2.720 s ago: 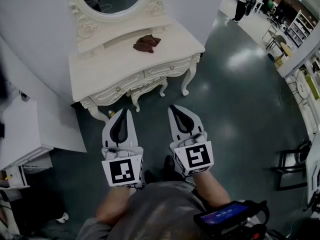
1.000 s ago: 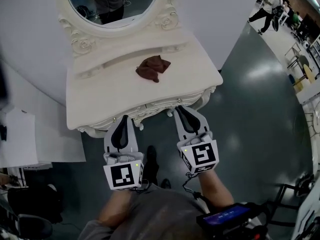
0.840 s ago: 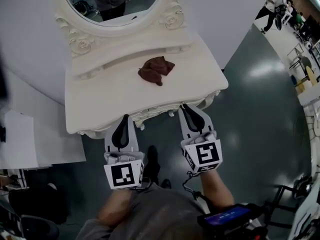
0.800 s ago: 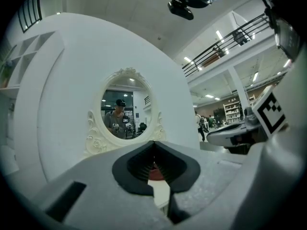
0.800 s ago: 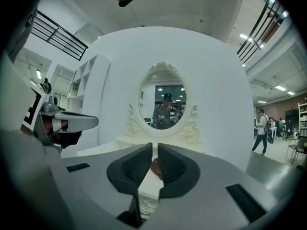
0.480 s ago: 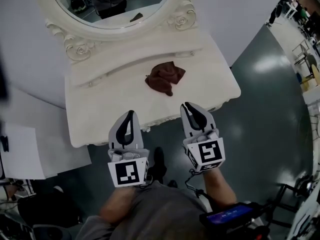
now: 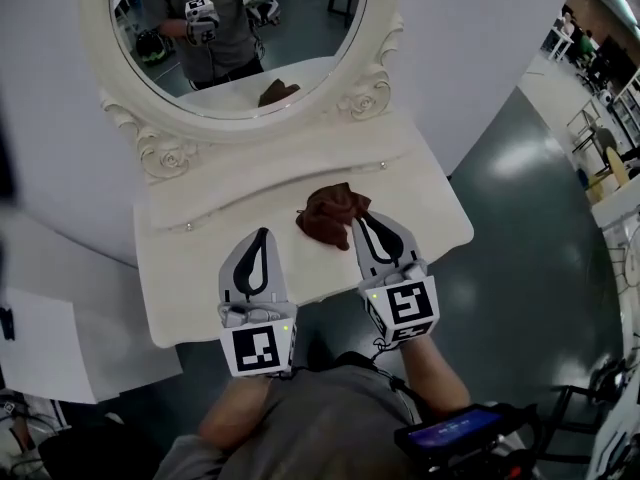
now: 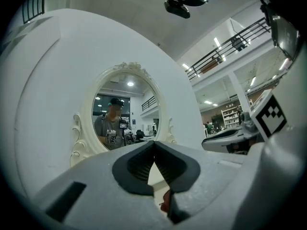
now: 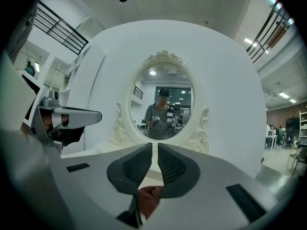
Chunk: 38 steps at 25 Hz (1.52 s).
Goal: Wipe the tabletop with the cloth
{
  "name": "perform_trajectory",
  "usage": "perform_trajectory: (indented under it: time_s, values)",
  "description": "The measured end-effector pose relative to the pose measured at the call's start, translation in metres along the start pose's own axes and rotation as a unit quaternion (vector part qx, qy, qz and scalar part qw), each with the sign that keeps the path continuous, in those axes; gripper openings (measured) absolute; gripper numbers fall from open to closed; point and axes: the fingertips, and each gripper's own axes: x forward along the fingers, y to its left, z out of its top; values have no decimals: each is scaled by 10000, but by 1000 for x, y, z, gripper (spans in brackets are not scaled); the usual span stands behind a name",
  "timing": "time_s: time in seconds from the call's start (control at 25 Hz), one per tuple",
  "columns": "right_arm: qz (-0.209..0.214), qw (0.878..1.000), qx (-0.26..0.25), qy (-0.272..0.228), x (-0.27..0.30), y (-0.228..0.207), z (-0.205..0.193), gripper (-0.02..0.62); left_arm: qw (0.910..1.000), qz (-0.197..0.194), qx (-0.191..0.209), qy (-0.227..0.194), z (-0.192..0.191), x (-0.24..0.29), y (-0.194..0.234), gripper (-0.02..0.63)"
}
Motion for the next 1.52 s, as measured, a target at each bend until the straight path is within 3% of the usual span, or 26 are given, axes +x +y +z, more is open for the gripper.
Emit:
perform_trajectory:
  time_s: [0.28,0.68,1.0,1.24,1.36,1.48,1.52]
  values:
    - [97,9996,-232,-155,32,-16,13,39,9997,157,-7,-206,5,35,16,14]
    - [1082,9934,-117,375,107,-23,-47,226,9974,546,-166,442,-50,100,26,14]
    - [2193,9637,-622,1391,136,0,-146,276,9903,903,-261,1023,-111,140,35,14]
    - [2672,9391,-1023,1901,143,11,-203,293,9840,1067,-359,1382,-152,157,36,14]
    - [2739,9272,-1225,2241,144,14,-231,298,9826,1087,-417,1450,-165,160,35,14]
    - [2538,9258,-1451,2397,146,8,-244,290,9811,1107,-438,1524,-173,160,35,14]
    - [2458,9272,-1537,2372,148,5,-244,243,9807,1117,-443,1541,-174,160,35,14]
